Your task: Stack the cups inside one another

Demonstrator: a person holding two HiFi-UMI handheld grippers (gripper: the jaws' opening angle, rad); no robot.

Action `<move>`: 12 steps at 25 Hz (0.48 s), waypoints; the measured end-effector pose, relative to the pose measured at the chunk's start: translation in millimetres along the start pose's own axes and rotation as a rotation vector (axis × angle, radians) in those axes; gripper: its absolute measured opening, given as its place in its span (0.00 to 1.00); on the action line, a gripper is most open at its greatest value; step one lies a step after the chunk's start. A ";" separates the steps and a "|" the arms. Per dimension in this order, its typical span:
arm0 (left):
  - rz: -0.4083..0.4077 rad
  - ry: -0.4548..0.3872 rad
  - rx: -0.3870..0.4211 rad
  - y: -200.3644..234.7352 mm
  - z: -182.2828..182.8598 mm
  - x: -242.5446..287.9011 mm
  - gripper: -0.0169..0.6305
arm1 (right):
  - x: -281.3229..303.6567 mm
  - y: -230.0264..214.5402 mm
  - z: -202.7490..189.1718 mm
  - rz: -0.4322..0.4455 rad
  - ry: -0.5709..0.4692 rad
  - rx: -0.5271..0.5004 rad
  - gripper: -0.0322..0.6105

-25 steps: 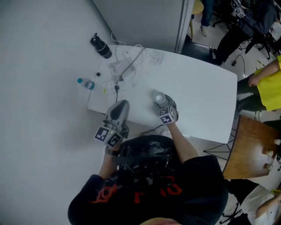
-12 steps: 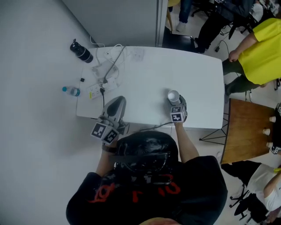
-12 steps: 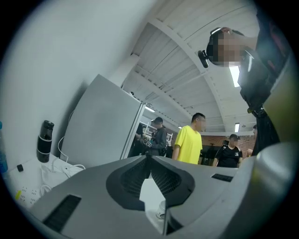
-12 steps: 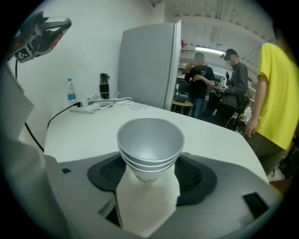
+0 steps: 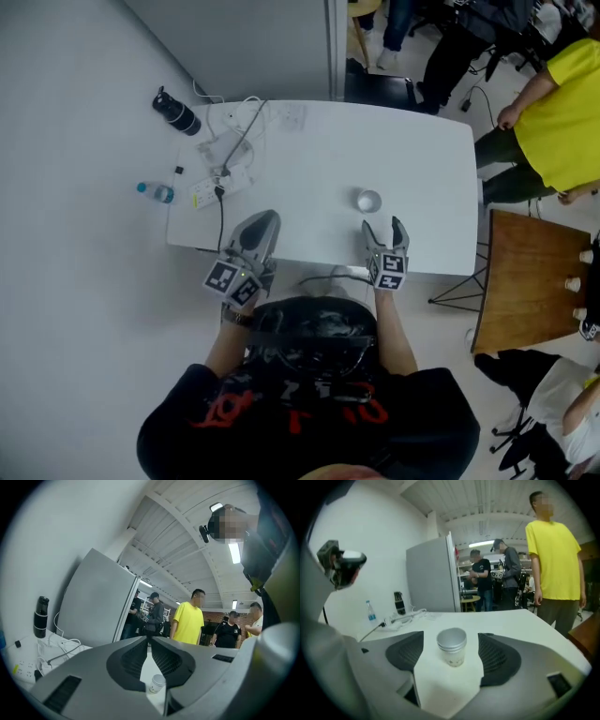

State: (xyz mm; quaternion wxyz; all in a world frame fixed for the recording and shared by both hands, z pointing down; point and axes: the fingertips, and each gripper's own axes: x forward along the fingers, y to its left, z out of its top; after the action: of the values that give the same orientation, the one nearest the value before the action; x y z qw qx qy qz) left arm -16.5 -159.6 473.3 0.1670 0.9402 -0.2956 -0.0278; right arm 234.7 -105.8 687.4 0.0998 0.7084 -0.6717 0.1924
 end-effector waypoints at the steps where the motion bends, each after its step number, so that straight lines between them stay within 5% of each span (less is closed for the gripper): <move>1: 0.007 0.010 -0.003 -3.7 -4.5 -1.0 0.08 | -14.1 4.5 13.7 0.017 -0.043 0.014 0.63; 8: 0.099 0.021 0.007 -16.7 -16.0 -25.6 0.08 | -58.6 28.8 93.2 0.136 -0.158 -0.052 0.06; 12: 0.122 0.017 0.007 -12.6 -14.6 -45.0 0.06 | -81.6 52.0 114.9 0.174 -0.184 -0.069 0.06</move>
State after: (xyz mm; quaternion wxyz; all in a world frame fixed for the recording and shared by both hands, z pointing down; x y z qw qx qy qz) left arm -44.5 -120.1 480.8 0.1674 0.9213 -0.3510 -0.0086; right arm 197.2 -81.3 544.1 0.0450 0.6583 -0.7431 0.1111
